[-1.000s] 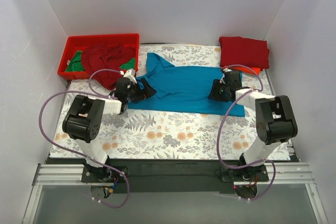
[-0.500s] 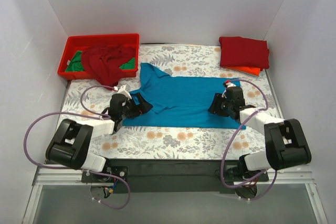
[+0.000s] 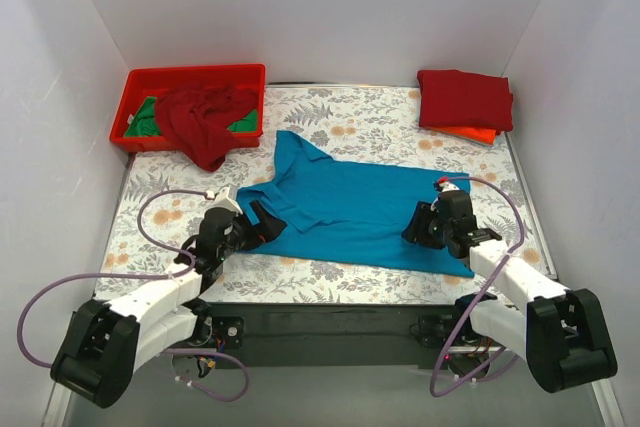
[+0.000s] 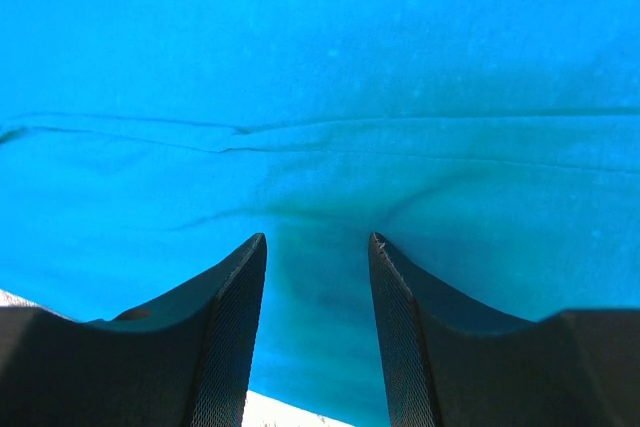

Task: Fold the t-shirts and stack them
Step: Fold the tshirt

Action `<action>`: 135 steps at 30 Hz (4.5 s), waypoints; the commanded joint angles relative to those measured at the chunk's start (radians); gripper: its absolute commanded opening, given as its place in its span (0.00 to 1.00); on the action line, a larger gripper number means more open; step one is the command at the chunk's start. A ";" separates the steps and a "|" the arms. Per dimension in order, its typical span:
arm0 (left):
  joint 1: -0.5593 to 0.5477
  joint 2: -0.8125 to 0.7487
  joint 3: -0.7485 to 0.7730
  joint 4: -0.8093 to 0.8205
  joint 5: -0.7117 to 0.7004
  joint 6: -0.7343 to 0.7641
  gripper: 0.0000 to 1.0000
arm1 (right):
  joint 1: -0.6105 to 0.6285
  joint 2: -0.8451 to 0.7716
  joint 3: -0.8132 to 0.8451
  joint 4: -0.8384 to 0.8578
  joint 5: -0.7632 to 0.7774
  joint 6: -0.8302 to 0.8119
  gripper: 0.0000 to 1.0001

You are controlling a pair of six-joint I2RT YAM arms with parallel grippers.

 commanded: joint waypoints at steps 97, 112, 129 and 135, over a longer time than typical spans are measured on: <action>0.158 0.282 0.142 0.022 0.142 0.161 0.96 | 0.510 0.754 0.828 -0.052 0.139 -0.026 0.06; 0.136 0.301 0.156 0.005 0.116 0.166 0.96 | 0.475 0.754 0.787 -0.043 0.106 -0.012 0.16; 0.133 0.221 0.125 0.002 0.066 0.149 0.97 | 0.524 0.570 0.684 0.044 0.176 -0.084 0.42; 0.133 0.193 0.124 -0.021 0.046 0.136 0.97 | 0.538 0.587 0.669 0.126 0.033 -0.098 0.44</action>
